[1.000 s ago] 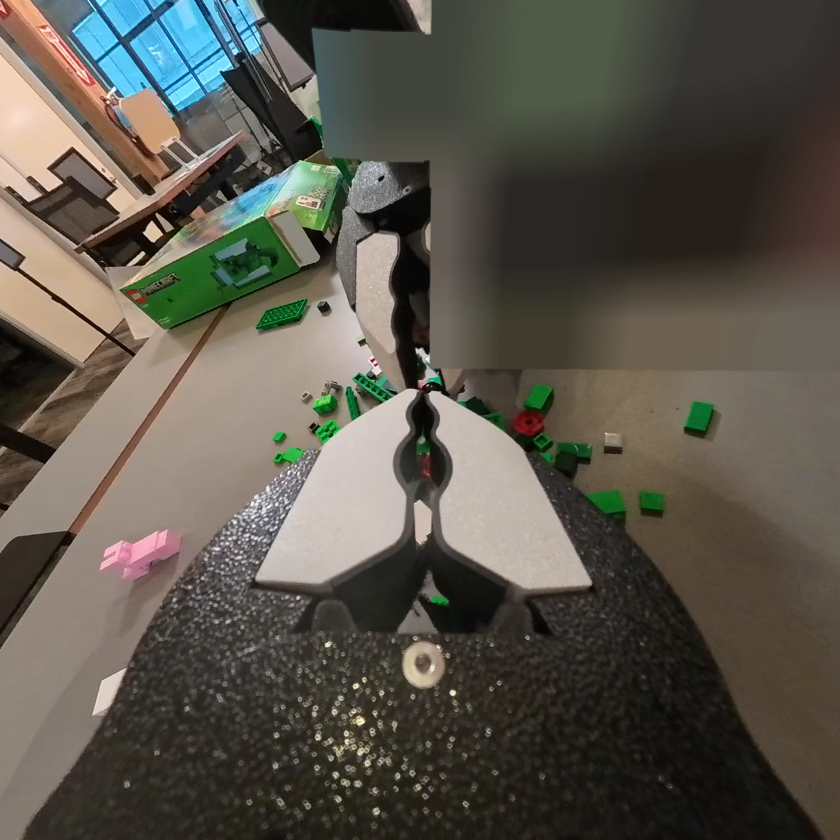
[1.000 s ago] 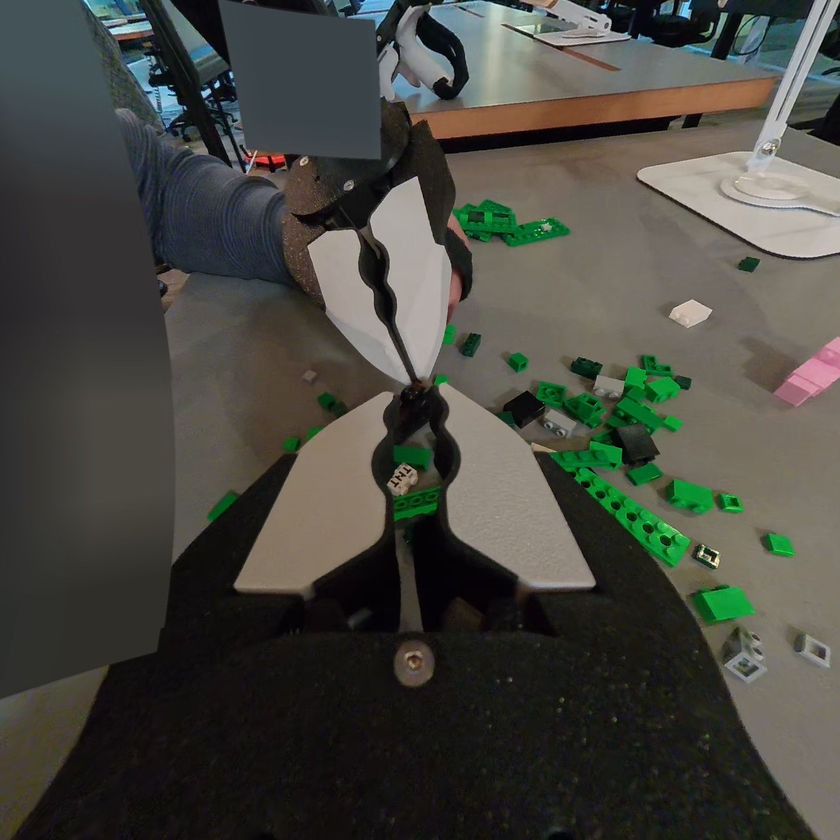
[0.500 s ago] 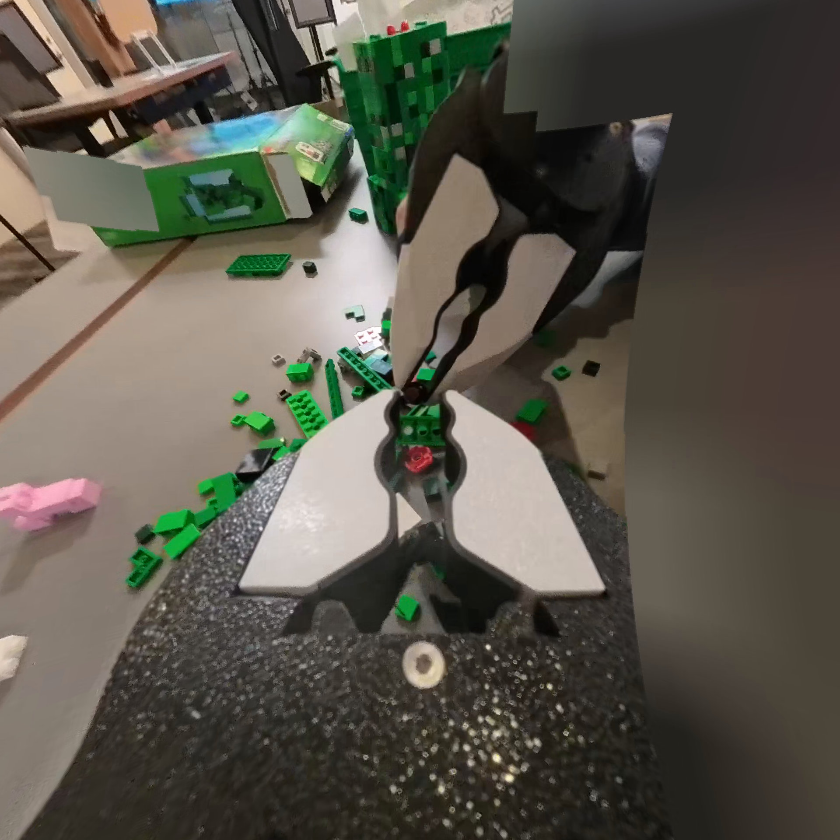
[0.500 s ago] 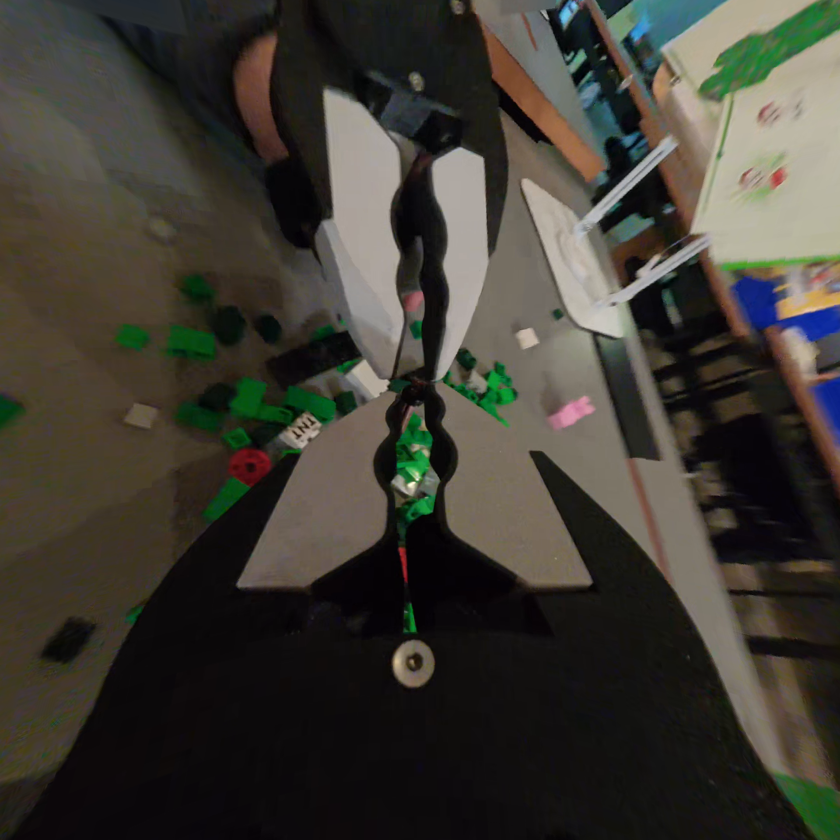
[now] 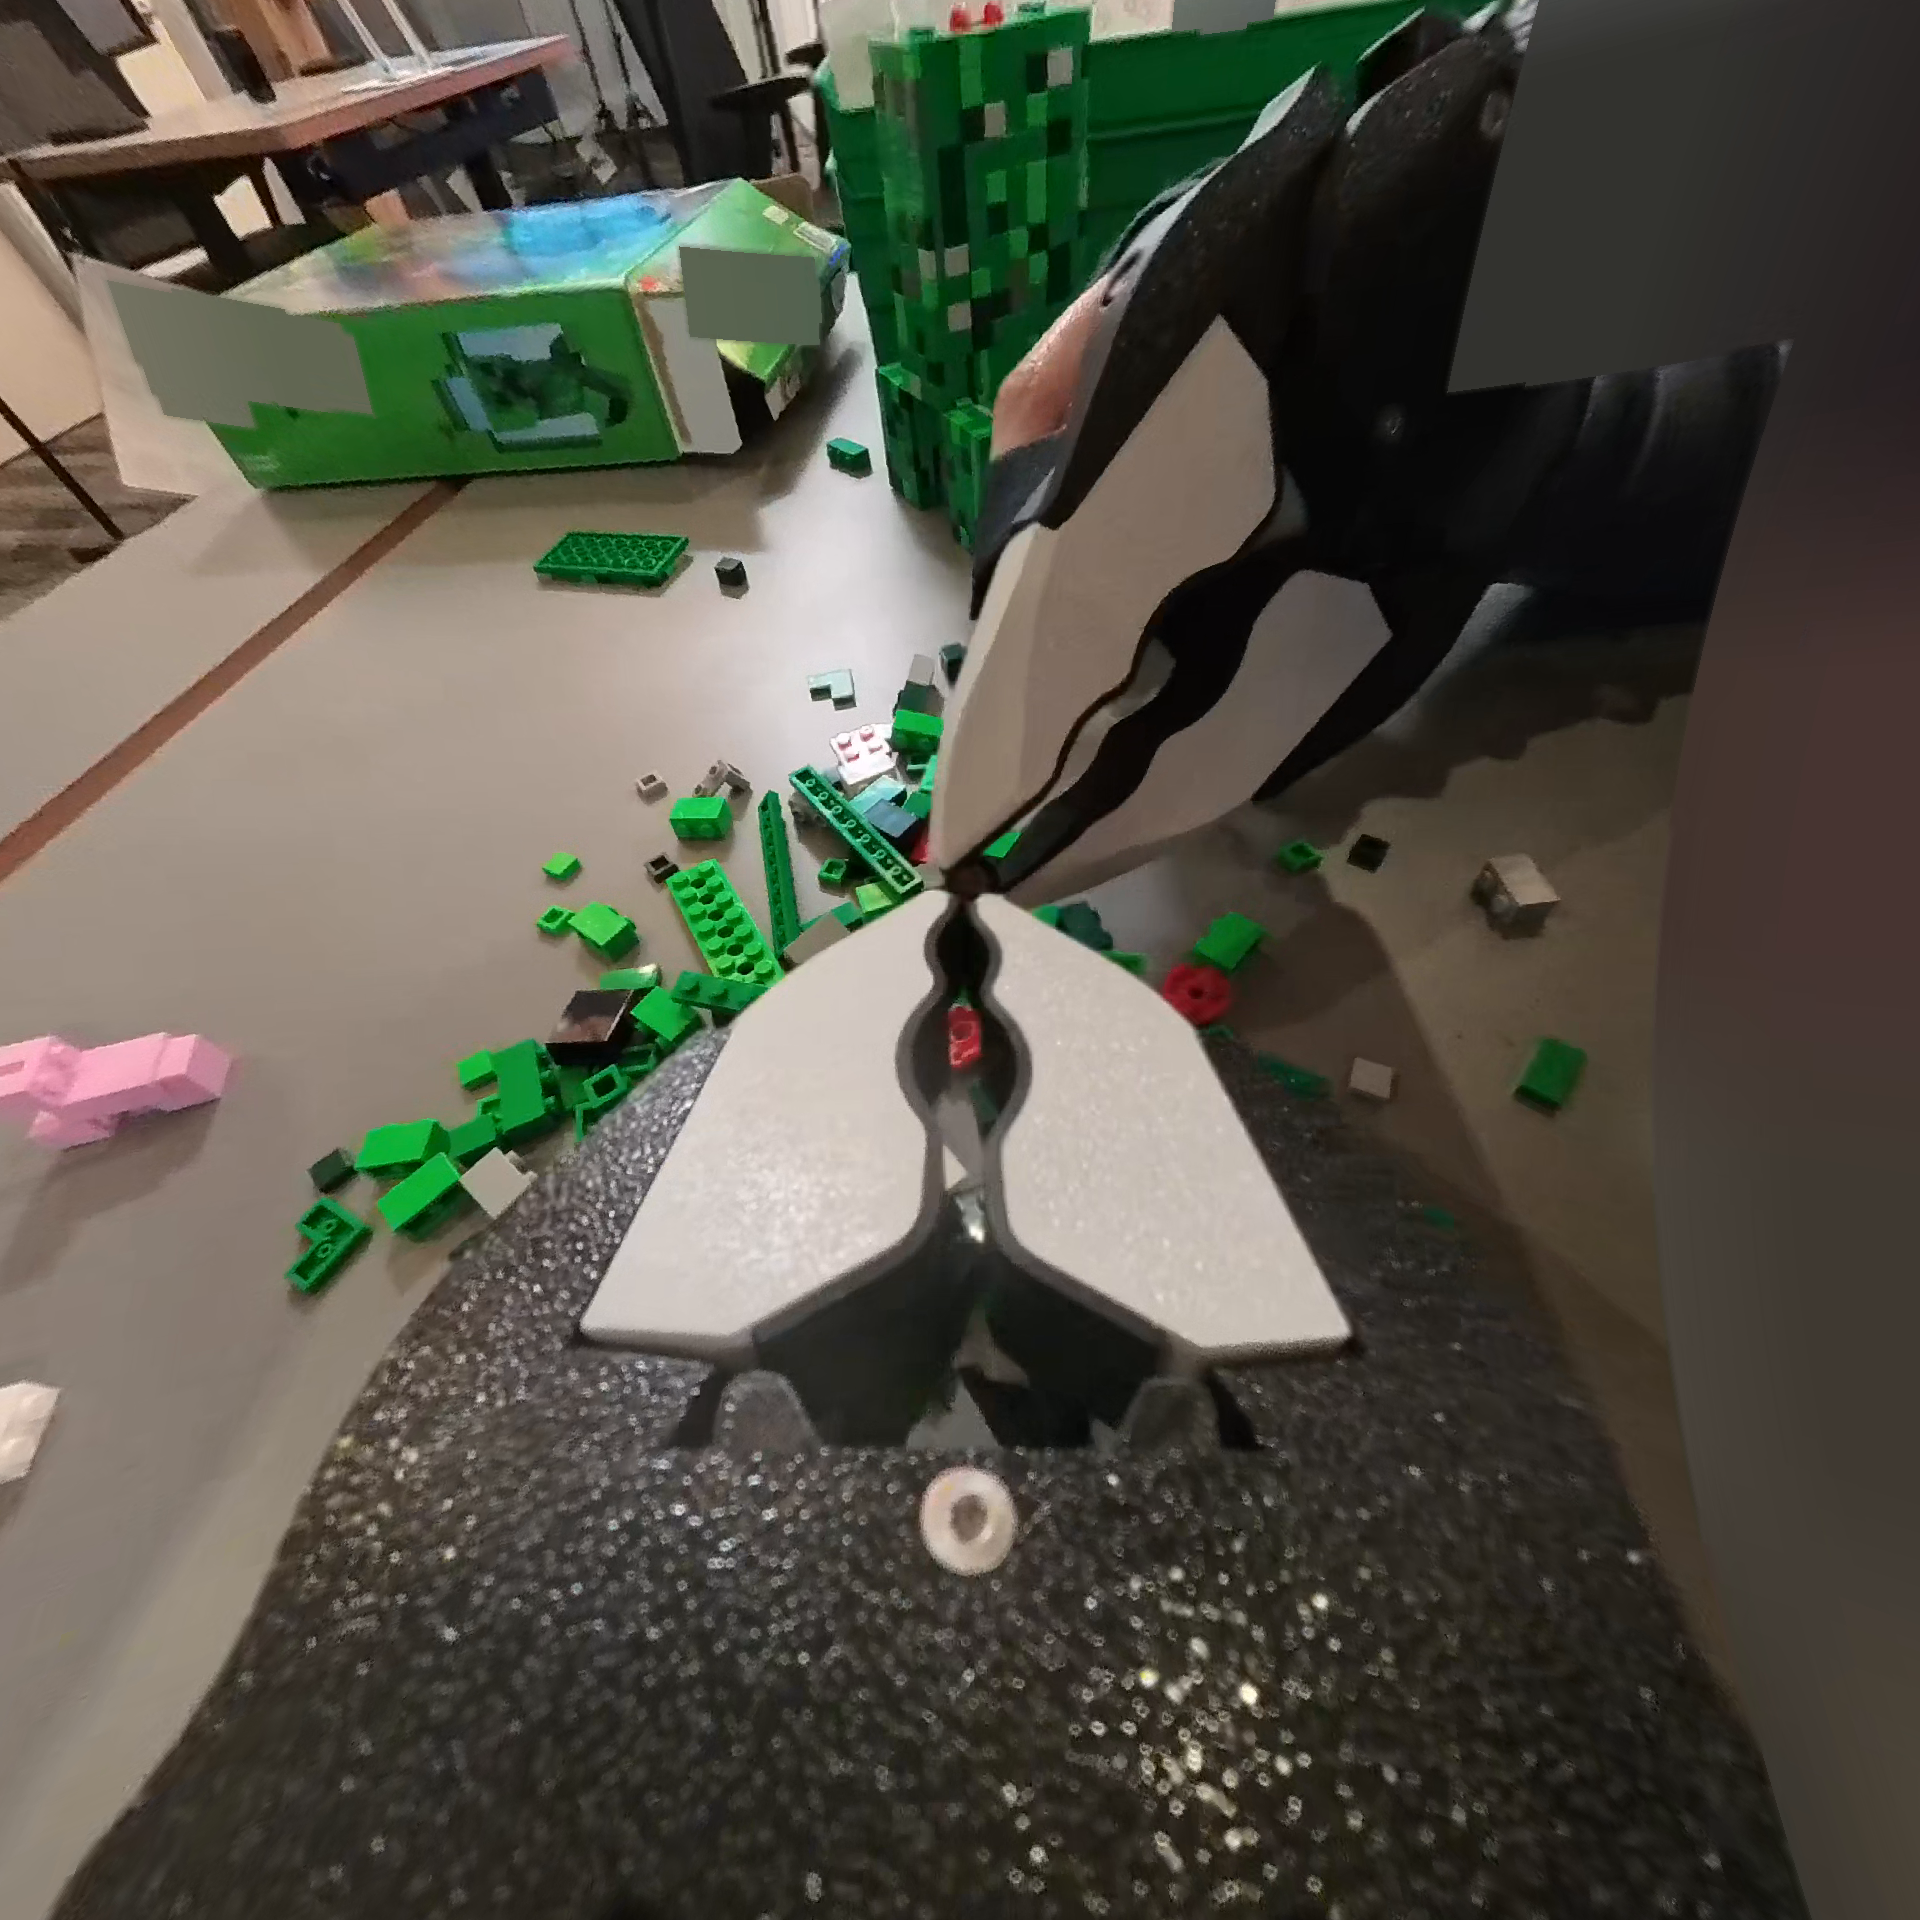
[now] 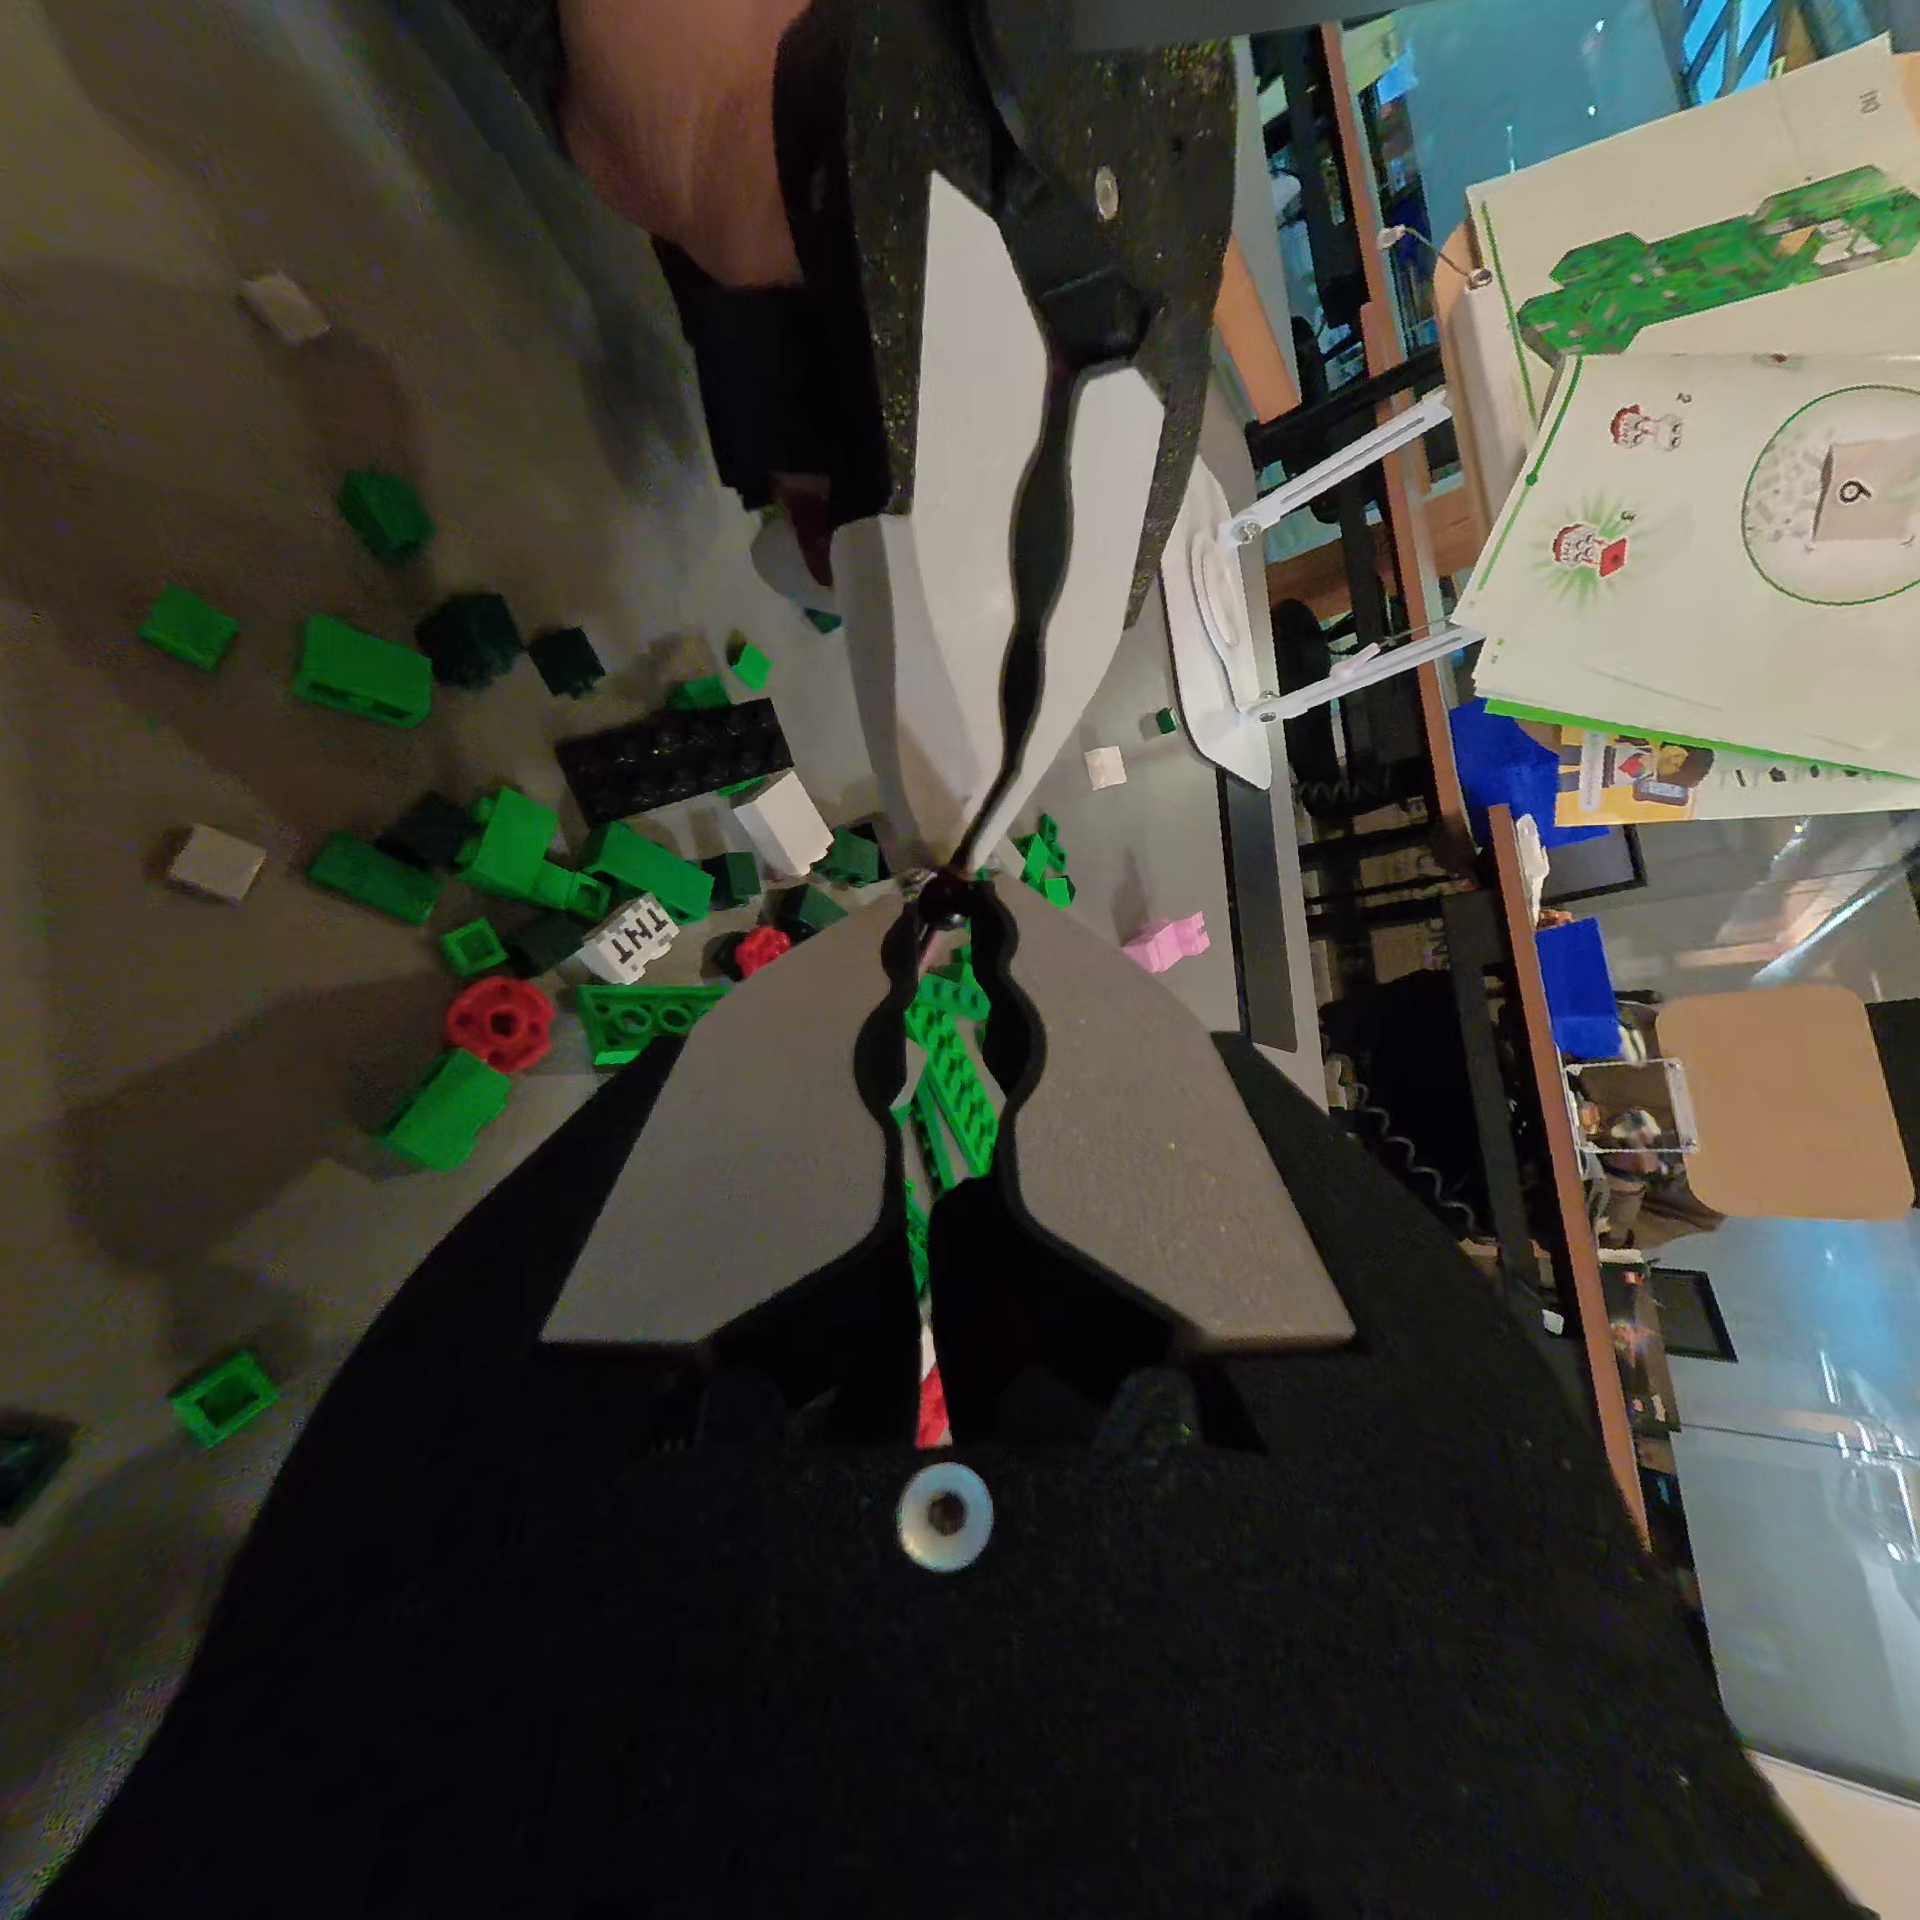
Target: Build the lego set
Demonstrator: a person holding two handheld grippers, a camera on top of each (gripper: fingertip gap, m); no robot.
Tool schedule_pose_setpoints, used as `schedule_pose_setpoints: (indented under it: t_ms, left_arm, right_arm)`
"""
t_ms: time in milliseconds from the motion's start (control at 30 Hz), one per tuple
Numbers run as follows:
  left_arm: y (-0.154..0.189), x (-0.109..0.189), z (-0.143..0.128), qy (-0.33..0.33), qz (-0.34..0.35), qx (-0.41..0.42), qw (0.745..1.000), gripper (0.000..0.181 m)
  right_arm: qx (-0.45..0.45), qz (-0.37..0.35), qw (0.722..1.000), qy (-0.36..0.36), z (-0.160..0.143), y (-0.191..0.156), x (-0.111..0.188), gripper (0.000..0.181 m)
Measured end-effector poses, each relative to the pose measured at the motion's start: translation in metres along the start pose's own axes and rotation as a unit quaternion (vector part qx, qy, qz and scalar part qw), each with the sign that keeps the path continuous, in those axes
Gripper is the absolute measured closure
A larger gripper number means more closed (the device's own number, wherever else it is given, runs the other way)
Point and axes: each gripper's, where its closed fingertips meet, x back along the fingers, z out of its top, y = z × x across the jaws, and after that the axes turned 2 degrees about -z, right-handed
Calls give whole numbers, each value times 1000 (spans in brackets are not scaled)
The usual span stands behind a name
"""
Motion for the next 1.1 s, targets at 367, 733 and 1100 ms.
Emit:
schedule_pose_setpoints:
  t_ms: [367, 733, 1100]
  left_arm:
    - [-1, -2, 1, 25, -16, 81, 996, 166]
    - [-5, -5, -10, -33, 17, 58, 998, 177]
    - [-5, -5, -18, -60, 18, 25, 998, 178]
  right_arm:
    - [30, -16, 999, -19, -5, 1, -1, 170]
    - [27, -5, 998, -56, -8, -7, -9, 171]
    - [-80, 45, 993, -75, -11, -15, -14, 171]
